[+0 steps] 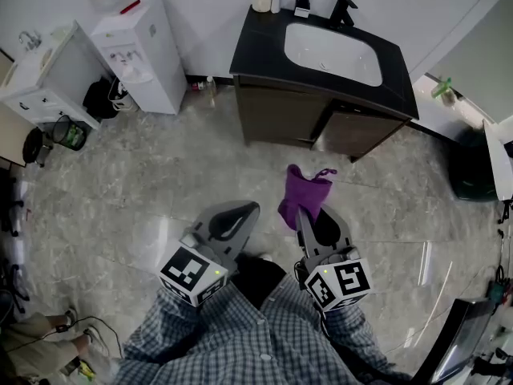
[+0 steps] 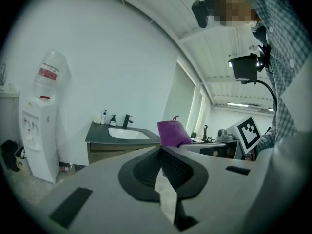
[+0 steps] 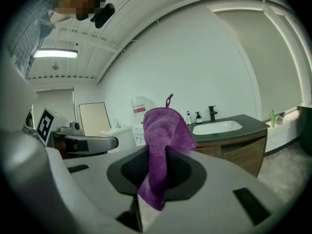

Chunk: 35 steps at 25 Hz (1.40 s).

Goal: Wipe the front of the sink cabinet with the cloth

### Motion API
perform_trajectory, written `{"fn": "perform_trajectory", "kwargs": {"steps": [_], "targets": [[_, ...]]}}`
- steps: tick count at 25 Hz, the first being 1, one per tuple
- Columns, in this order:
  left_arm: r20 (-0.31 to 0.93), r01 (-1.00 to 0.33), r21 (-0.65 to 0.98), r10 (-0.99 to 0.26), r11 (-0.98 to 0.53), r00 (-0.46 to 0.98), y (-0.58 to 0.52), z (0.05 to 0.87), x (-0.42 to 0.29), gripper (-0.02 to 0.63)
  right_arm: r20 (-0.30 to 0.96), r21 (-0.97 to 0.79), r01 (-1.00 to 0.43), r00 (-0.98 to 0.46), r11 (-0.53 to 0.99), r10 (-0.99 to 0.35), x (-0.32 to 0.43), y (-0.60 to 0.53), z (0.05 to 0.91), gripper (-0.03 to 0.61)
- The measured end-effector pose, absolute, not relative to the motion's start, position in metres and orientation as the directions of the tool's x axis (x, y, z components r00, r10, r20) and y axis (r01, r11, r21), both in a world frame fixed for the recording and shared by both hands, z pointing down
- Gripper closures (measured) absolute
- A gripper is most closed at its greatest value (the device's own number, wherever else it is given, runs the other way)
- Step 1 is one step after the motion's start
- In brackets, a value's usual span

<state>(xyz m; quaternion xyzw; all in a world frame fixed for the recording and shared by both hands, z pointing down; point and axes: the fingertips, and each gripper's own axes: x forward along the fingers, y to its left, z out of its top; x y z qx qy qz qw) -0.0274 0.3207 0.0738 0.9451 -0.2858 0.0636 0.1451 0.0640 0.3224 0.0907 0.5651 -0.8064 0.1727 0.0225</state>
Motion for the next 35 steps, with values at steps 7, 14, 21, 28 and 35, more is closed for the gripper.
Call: {"fn": "perform_trajectory", "kwargs": {"steps": [7,14,21,28,35], "targets": [[0.208,-0.578,0.233,-0.541,-0.782,0.815,0.323,0.073,-0.028,0.601,0.226,-0.278,-0.915,-0.358,0.293,-0.906,0.071,0.325,0.092,0.502],[0.213,-0.616,0.222,-0.578,-0.756,0.787,0.325,0.072,-0.03,0.603,0.227,-0.294,-0.909,-0.365,0.294,-0.903,0.081,0.332,0.096,0.502],[0.228,-0.656,0.216,-0.616,-0.723,0.754,0.336,0.075,-0.024,0.601,0.223,-0.305,-0.9,-0.386,0.312,-0.895,0.097,0.345,0.1,0.5],[0.228,-0.704,0.197,-0.667,-0.682,0.709,0.341,0.076,-0.027,0.601,0.236,-0.32,-0.898,-0.385,0.303,-0.892,0.115,0.358,0.111,0.502],[0.222,-0.728,0.196,-0.693,-0.657,0.686,0.313,0.081,-0.037,0.602,0.252,-0.312,-0.906,-0.369,0.285,-0.895,0.124,0.342,0.119,0.5]]}}
